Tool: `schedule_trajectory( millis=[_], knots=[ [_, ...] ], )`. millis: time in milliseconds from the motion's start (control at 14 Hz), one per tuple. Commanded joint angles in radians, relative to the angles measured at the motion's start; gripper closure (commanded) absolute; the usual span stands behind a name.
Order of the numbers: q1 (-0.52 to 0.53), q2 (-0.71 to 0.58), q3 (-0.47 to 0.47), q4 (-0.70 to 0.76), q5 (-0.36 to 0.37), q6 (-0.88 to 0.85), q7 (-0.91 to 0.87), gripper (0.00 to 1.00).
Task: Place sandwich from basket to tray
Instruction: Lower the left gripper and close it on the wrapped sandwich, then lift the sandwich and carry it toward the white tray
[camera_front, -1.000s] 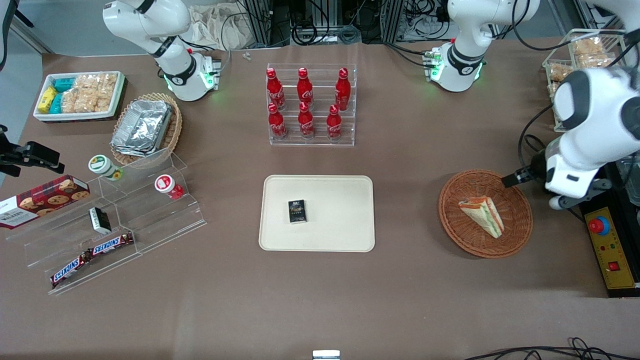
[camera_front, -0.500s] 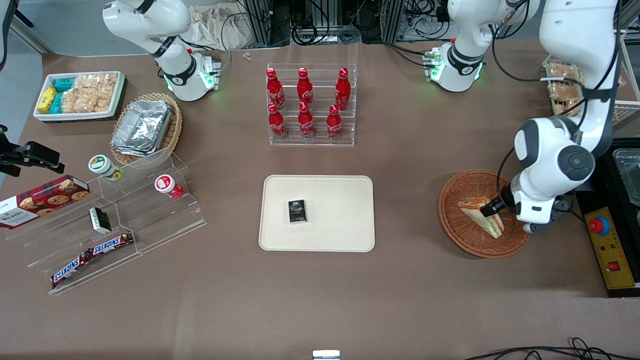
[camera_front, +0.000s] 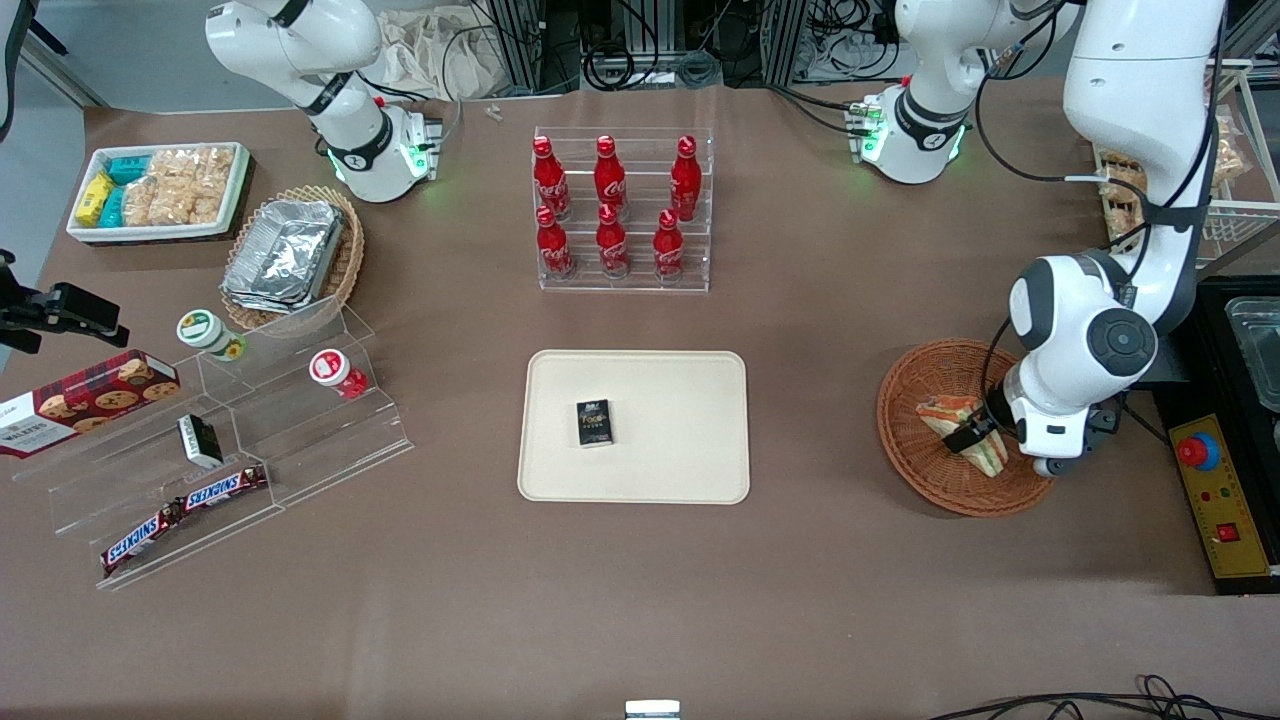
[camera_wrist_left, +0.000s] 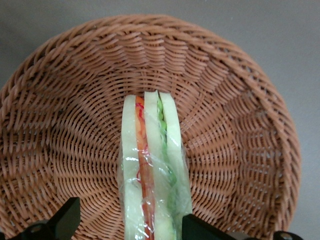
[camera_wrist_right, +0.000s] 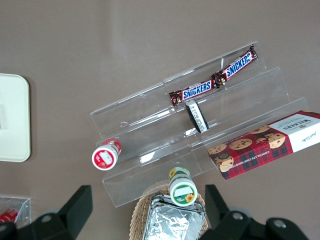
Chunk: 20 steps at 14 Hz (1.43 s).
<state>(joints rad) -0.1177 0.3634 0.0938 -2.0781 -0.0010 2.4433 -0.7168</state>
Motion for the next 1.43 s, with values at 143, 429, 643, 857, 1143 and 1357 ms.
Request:
schedule_trajectory(
  millis=[143, 429, 643, 857, 1143, 1357],
  knots=[
    [-0.01, -0.081, 0.0, 0.036, -0.007, -0.127, -0.061, 0.0],
    [-0.028, 0.014, -0.008, 0.04, -0.002, -0.055, -0.059, 0.0],
    [-0.033, 0.086, -0.008, 0.041, 0.0, -0.043, -0.062, 0.19],
    [-0.023, 0.065, -0.006, 0.049, -0.005, -0.053, -0.067, 0.98],
    [-0.026, -0.044, -0.009, 0.064, -0.007, -0.114, -0.063, 1.0],
    [-0.065, -0.119, -0.076, 0.205, -0.007, -0.395, -0.046, 1.0]
  ],
)
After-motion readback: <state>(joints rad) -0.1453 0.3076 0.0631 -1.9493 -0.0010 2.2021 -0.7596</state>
